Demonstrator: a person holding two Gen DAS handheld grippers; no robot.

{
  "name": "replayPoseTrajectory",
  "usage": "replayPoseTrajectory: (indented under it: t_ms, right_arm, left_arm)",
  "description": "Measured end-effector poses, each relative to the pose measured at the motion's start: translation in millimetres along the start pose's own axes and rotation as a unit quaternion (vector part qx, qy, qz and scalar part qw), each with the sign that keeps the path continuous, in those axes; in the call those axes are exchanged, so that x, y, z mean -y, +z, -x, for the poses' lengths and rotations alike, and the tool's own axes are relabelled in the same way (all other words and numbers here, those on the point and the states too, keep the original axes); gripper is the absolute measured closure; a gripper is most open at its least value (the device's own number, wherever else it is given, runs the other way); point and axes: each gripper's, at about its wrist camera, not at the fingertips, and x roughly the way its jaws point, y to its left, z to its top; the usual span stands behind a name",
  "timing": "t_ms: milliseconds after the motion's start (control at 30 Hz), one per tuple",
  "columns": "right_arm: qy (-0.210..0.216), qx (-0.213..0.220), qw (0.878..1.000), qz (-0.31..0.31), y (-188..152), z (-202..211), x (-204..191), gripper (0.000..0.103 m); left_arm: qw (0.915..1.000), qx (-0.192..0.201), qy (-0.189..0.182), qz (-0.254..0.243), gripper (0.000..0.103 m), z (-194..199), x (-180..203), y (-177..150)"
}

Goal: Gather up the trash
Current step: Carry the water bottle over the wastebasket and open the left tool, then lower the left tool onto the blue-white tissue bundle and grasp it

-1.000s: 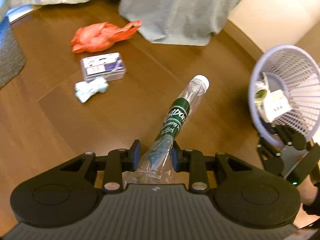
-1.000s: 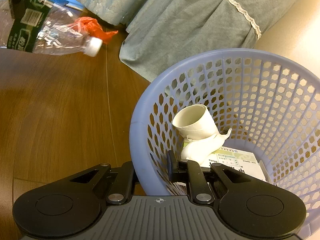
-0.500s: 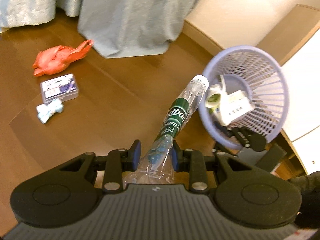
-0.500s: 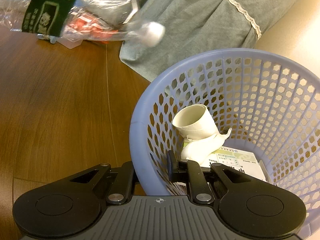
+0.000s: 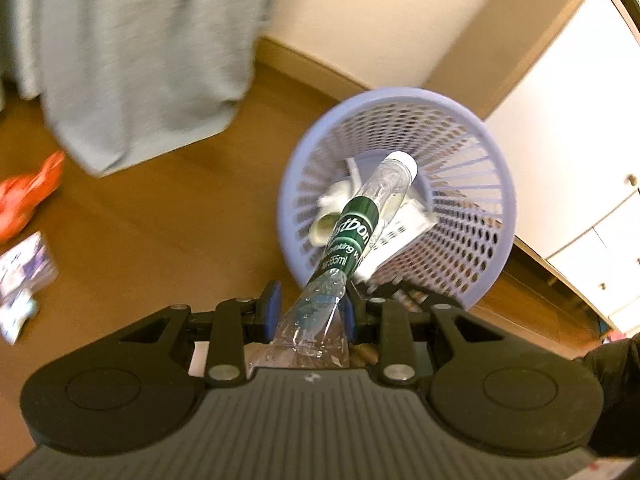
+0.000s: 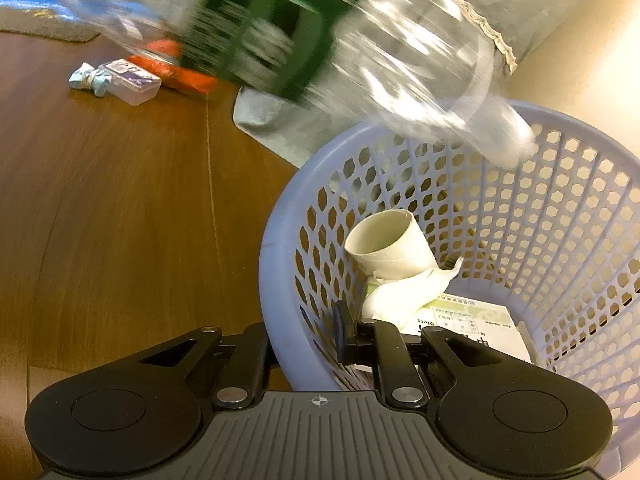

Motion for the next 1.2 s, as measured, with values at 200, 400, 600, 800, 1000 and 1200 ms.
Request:
replayPoseTrajectory:
  t_ms: [200,400,600,800,1000,1200]
  right_arm:
    - [0.000,0.000,1.000,0.000,-0.6,-0.4,-3.0,0.093]
    - [0.001,0.002,1.000,-0.010,0.7,-1.5,0.4,0.093]
    - [0.002,0.004,1.000,-0.010,1.1,-1.2,2.1,0.093]
    - [0.001,0.002,1.000,-0.005,-0.1,-0.8,1.6,0.093]
    - [-0.001,0.000,1.000,-0.004,-1.3,0.2,0.4,0.093]
    - [-0.005,-0.002,1.000,-0.004,-0.4,-1.4,-2.6,0.093]
  left_arm:
    - [0.9980,0.051,-0.036,-0.001,0.074,-65.2,42.7,56.5]
    - [0.9968,0.072,-0.030,0.017,0.071,-53.9,36.4,55.0]
    - [0.9962,0.071,0.020,0.047,0.071,-35.7,-8.7,35.9]
    - [0.9940,0.054,0.081,0.051,0.070,-18.6,-48.5,6.2]
    - [0.9866,0.035,0.151,0.051,0.066,14.7,-87.4,-48.5]
    - [0.9707,0.031,0.230,0.063,0.054,27.7,-131.3,-86.7]
